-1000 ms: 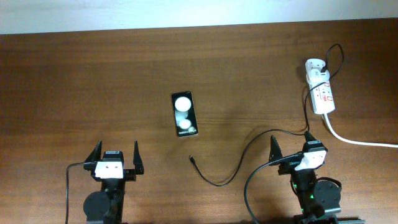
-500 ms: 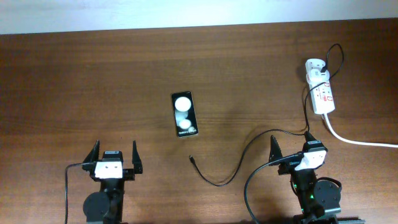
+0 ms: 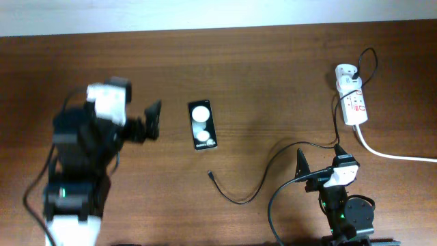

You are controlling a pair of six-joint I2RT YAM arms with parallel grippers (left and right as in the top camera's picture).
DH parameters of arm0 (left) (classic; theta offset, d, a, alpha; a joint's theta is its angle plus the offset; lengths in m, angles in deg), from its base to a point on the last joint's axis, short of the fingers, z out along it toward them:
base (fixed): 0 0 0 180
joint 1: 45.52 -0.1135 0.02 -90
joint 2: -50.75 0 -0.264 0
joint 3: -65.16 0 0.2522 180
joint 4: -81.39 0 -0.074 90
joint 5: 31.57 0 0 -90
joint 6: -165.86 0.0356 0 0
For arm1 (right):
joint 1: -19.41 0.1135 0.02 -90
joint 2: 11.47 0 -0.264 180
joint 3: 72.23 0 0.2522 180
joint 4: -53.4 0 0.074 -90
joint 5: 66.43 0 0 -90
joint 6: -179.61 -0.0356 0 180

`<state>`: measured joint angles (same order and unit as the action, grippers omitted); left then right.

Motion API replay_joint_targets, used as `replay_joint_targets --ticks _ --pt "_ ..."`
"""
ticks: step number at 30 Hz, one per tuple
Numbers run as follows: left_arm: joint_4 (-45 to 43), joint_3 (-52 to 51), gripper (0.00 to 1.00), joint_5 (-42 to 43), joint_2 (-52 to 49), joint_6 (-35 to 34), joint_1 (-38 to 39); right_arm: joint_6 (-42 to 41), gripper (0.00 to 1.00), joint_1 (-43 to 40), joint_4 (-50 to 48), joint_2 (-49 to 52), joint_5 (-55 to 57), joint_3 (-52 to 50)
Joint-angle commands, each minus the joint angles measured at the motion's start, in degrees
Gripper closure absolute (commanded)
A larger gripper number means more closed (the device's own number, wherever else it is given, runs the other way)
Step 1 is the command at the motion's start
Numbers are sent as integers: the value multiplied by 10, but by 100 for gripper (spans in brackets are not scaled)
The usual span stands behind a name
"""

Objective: Plug charger to phone and switch on socket

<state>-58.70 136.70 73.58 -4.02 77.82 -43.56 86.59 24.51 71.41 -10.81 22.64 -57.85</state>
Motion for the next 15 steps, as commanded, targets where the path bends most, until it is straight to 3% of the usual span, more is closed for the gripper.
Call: replay_joint_targets --ticks 1,4,5,7,10,11,14,15 --pt "91 177 1 20 -165 9 64 -4 1 -3 3 -4 5 -3" --pt "233 341 1 -4 -343 19 140 -4 1 -3 3 -3 5 -3" --pt "286 390 1 52 -415 19 161 -4 1 -3 3 -4 5 -3" --pt "308 394 1 128 -471 19 174 -4 1 -3 3 -3 5 -3" --pt "329 394 1 140 -537 19 182 -4 1 -3 3 -4 5 -3" --pt "329 394 0 126 -557 -23 189 -4 1 -3 3 -3 5 -3" --pt "350 394 1 -96 -607 -323 224 -4 1 -3 3 -3 5 -3" --pt "355 394 3 -126 -620 -366 235 -4 1 -3 3 -4 5 -3"
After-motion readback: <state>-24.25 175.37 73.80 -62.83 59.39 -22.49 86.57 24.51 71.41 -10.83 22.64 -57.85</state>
